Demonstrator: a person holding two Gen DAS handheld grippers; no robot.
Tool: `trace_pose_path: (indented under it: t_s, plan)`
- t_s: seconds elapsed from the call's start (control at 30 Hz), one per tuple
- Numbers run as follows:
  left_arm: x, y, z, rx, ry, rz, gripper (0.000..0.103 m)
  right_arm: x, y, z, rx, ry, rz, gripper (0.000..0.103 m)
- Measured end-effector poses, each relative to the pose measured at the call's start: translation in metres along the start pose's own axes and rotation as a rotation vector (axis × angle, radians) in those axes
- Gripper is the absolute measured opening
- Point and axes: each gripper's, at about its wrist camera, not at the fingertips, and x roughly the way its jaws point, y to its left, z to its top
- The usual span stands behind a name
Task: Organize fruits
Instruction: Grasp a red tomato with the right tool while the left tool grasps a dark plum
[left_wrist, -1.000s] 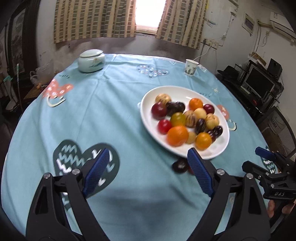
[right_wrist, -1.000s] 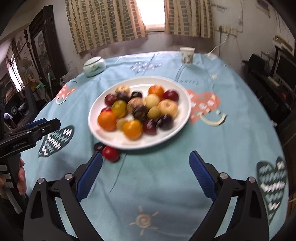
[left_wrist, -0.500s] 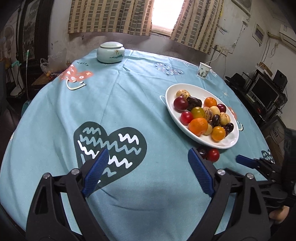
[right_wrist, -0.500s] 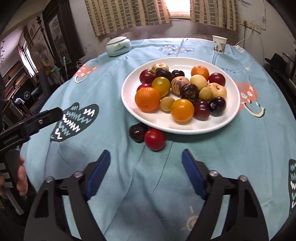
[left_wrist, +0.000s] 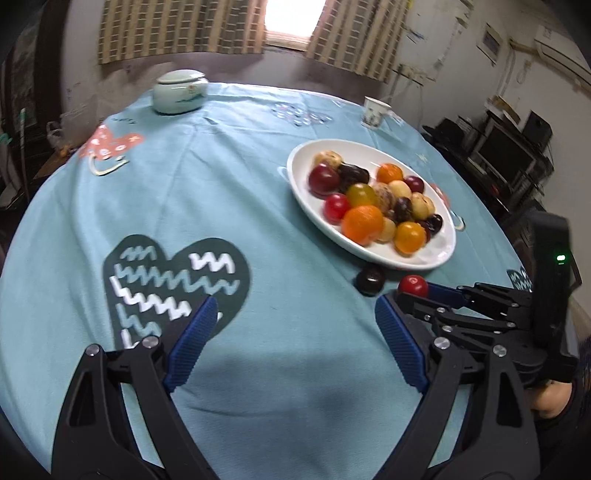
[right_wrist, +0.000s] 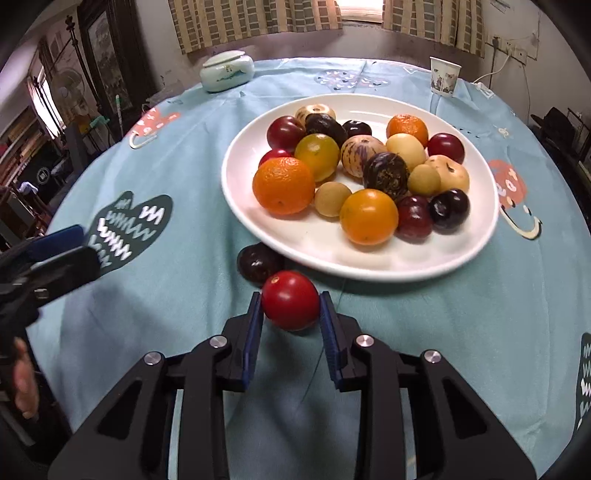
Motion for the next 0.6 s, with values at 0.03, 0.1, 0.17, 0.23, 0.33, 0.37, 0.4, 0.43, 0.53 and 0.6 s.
trace_pose_path:
  t_s: [0.03, 0.1, 0.17, 0.23, 0.33, 0.37, 0.4, 0.43, 0.53, 0.6]
  plan:
    - [0.005, -0.007, 0.001, 0.024, 0.012, -0.008, 0.089, -0.006, -0.004, -0.003, 0.007, -0.011, 0.007, 0.031]
    - [0.016, -0.02, 0.004, 0.066, 0.036, -0.018, 0.089, -0.018, -0.013, -0.011, 0.027, -0.033, 0.007, 0.031]
    - [0.031, -0.035, 0.008, 0.11, 0.057, -0.034, 0.089, -0.026, -0.029, -0.022, 0.07, -0.043, 0.006, 0.031]
    - [0.048, -0.051, 0.011, 0.162, 0.079, -0.02, 0.088, -0.031, -0.043, -0.029, 0.112, -0.045, 0.015, 0.031]
    - [0.073, -0.07, 0.011, 0.238, 0.114, 0.012, 0.076, -0.039, -0.063, -0.038, 0.165, -0.047, 0.037, 0.031]
    - [0.08, -0.073, 0.011, 0.249, 0.128, 0.006, 0.068, -0.042, -0.069, -0.04, 0.184, -0.05, 0.046, 0.031]
    - [0.085, -0.076, 0.011, 0.255, 0.135, -0.001, 0.065, -0.044, -0.073, -0.042, 0.198, -0.056, 0.051, 0.031]
    - [0.09, -0.078, 0.011, 0.265, 0.14, -0.001, 0.062, -0.046, -0.077, -0.044, 0.207, -0.062, 0.053, 0.031]
    - [0.1, -0.081, 0.01, 0.292, 0.157, 0.016, 0.056, -0.05, -0.085, -0.047, 0.238, -0.08, 0.066, 0.031]
    - [0.105, -0.08, 0.01, 0.293, 0.164, 0.021, 0.051, -0.051, -0.088, -0.049, 0.249, -0.081, 0.082, 0.031]
